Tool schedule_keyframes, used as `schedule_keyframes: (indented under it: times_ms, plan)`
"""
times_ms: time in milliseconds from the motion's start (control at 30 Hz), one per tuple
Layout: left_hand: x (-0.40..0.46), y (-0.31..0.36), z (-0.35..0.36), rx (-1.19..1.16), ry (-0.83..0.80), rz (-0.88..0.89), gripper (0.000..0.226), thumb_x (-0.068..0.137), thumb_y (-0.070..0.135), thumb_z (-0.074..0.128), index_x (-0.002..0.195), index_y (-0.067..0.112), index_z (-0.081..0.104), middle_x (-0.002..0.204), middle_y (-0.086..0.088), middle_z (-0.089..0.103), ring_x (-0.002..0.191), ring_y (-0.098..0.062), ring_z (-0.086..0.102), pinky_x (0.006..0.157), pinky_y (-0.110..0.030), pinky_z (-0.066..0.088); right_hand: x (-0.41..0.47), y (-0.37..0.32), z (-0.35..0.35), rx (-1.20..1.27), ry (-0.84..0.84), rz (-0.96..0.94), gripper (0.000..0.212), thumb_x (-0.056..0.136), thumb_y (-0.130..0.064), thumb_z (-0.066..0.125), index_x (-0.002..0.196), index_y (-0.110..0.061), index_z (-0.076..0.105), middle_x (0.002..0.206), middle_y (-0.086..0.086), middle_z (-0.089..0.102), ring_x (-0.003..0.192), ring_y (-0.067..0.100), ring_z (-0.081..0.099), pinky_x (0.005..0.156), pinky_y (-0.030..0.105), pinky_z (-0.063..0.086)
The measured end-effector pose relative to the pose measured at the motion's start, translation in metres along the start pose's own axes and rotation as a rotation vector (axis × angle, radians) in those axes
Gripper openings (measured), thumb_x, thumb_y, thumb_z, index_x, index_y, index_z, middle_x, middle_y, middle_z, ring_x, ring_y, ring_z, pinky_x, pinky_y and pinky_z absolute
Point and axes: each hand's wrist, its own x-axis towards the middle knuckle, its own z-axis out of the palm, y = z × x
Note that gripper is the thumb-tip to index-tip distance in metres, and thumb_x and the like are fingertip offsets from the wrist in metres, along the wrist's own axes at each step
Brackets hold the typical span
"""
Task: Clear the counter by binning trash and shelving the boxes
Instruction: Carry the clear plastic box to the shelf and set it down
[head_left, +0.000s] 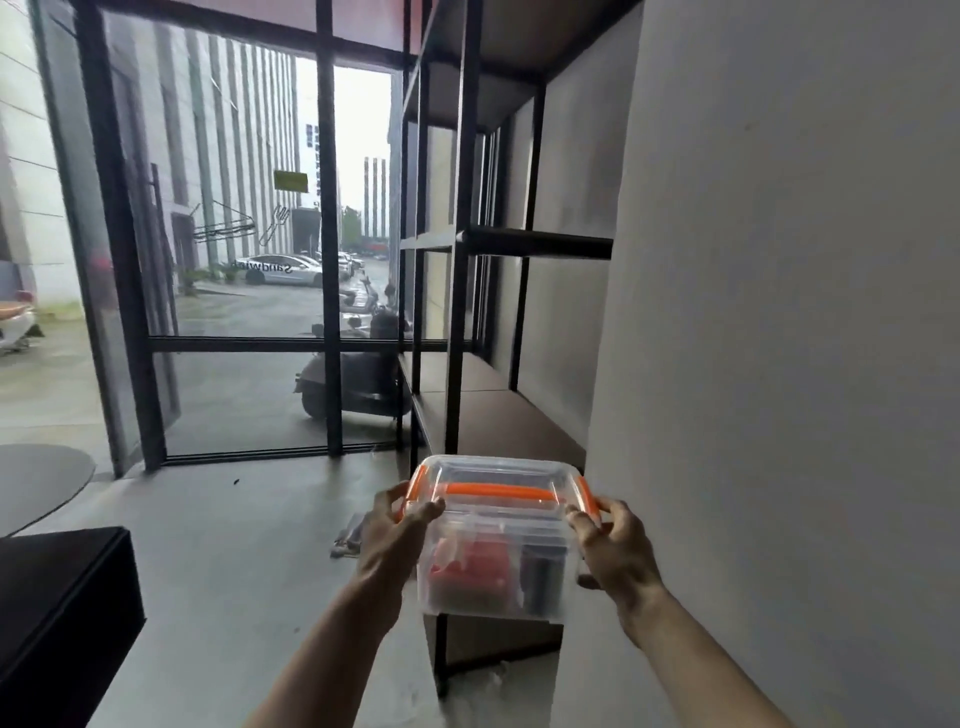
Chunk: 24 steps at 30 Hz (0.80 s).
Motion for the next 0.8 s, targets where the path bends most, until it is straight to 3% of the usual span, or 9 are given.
schedule_keyframes:
  times_ms: [167, 300, 433, 567, 633, 667, 800]
  plan:
    - [0.091, -0.003, -0.022, -0.008, 0.048, 0.017, 0.059, 0.089, 0.024, 0.069, 0.140, 0.019, 0.041, 0.121, -0.016, 0.060, 0.092, -0.028, 0.067, 0.069, -0.041, 0.057, 0.085, -0.013, 0.065, 0.007, -0.077, -0.023, 0.054, 0.090, -0.048, 0.062, 0.135, -0.021, 0.047, 0.118, 0.006, 0.063, 0.101, 0.026, 0.065, 0.084, 0.049, 0.060]
    - [0.140, 0.003, -0.050, -0.015, 0.099, 0.023, 0.067, 0.086, 0.028, 0.072, 0.143, 0.017, 0.039, 0.127, -0.018, 0.058, 0.098, -0.029, 0.065, 0.073, -0.038, 0.055, 0.133, -0.027, 0.120, 0.031, -0.131, -0.044, 0.053, 0.092, -0.041, 0.063, 0.137, -0.016, 0.050, 0.120, 0.007, 0.065, 0.094, 0.020, 0.062, 0.077, 0.034, 0.056]
    - [0.188, 0.008, -0.078, 0.000, 0.155, 0.035, 0.087, 0.065, 0.044, 0.072, 0.141, 0.019, 0.038, 0.124, -0.014, 0.058, 0.105, -0.031, 0.064, 0.073, -0.036, 0.054, 0.180, -0.038, 0.176, 0.058, -0.239, -0.059, 0.051, 0.096, -0.036, 0.060, 0.139, -0.012, 0.046, 0.119, 0.008, 0.063, 0.082, 0.011, 0.059, 0.063, 0.024, 0.048]
    - [0.258, 0.005, -0.100, -0.007, 0.194, 0.036, 0.075, 0.082, 0.034, 0.075, 0.144, 0.018, 0.036, 0.119, -0.012, 0.058, 0.098, -0.027, 0.064, 0.068, -0.033, 0.052, 0.235, -0.043, 0.233, 0.071, -0.263, -0.073, 0.050, 0.095, -0.032, 0.062, 0.138, -0.009, 0.048, 0.123, 0.013, 0.064, 0.082, 0.012, 0.059, 0.061, 0.020, 0.047]
    - [0.303, 0.001, -0.109, 0.007, 0.209, 0.033, 0.069, 0.088, 0.031, 0.070, 0.146, 0.018, 0.035, 0.127, -0.017, 0.057, 0.099, -0.027, 0.063, 0.068, -0.033, 0.051, 0.273, -0.044, 0.266, 0.066, -0.266, -0.081, 0.051, 0.095, -0.033, 0.061, 0.138, -0.010, 0.049, 0.117, 0.011, 0.064, 0.086, 0.017, 0.062, 0.069, 0.029, 0.054]
    - [0.327, -0.001, -0.113, 0.009, 0.214, 0.037, 0.071, 0.086, 0.033, 0.072, 0.145, 0.018, 0.035, 0.128, -0.017, 0.057, 0.100, -0.027, 0.063, 0.068, -0.033, 0.050, 0.292, -0.045, 0.283, 0.069, -0.269, -0.083, 0.051, 0.095, -0.034, 0.061, 0.138, -0.011, 0.049, 0.112, 0.008, 0.063, 0.087, 0.019, 0.062, 0.073, 0.032, 0.056]
    - [0.434, -0.003, -0.126, 0.011, 0.269, 0.034, 0.079, 0.076, 0.040, 0.074, 0.143, 0.019, 0.037, 0.127, -0.017, 0.058, 0.105, -0.031, 0.063, 0.072, -0.036, 0.051, 0.385, -0.051, 0.357, 0.077, -0.293, -0.087, 0.050, 0.096, -0.031, 0.061, 0.139, -0.010, 0.049, 0.107, 0.006, 0.061, 0.078, 0.011, 0.057, 0.062, 0.022, 0.046]
